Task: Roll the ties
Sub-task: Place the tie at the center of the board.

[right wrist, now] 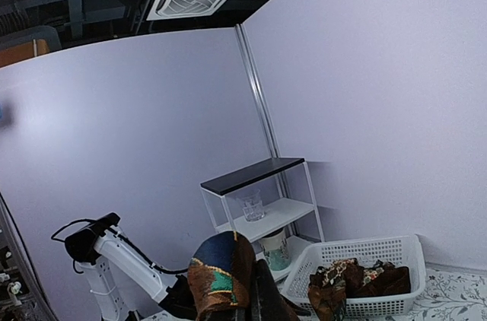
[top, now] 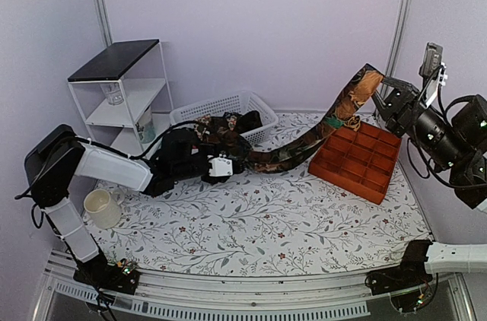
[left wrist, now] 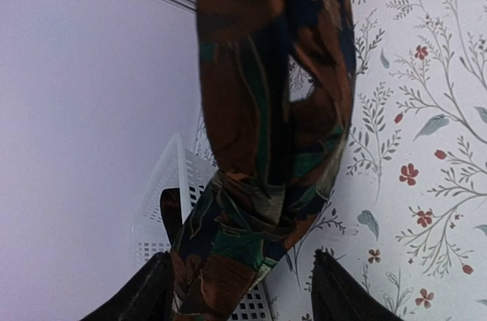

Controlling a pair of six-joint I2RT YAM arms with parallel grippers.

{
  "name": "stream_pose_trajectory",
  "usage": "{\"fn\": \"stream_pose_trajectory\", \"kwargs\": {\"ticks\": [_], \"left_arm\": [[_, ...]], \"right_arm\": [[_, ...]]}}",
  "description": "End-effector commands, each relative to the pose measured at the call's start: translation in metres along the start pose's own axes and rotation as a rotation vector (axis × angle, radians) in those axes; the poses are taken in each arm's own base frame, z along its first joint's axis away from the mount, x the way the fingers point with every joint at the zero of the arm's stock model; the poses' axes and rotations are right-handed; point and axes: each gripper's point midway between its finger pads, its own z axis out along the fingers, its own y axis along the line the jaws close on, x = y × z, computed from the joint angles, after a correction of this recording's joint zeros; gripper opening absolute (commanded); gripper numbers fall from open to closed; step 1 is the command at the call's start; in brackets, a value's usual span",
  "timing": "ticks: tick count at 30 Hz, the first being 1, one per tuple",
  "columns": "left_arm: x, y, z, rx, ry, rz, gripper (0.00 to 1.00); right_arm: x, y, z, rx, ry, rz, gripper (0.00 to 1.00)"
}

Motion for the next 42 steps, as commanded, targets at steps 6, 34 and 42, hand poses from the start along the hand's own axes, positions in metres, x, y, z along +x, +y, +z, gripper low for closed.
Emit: {"fn": "stream_pose_trajectory", "kwargs": {"ticks": [6,34,42], "left_arm": [[0.003,0.004,-0.009,-0.058,-0.027,0.013,0.62],[0.054,0.028,0.077,-0.298,0.151,0.315,0.69],[0.042,0.048,0.067,-0.435,0.121,0.333,0.06]], "right_arm": [[0.018,-0.097,-0.04,0.604,0.068,0.079,0.0],[0.043,-0.117,-0.061,0.727,0.117,0.121,0.0],[0.035,-0.115,-0.059,0.728,0.118,0.127,0.0]]}}
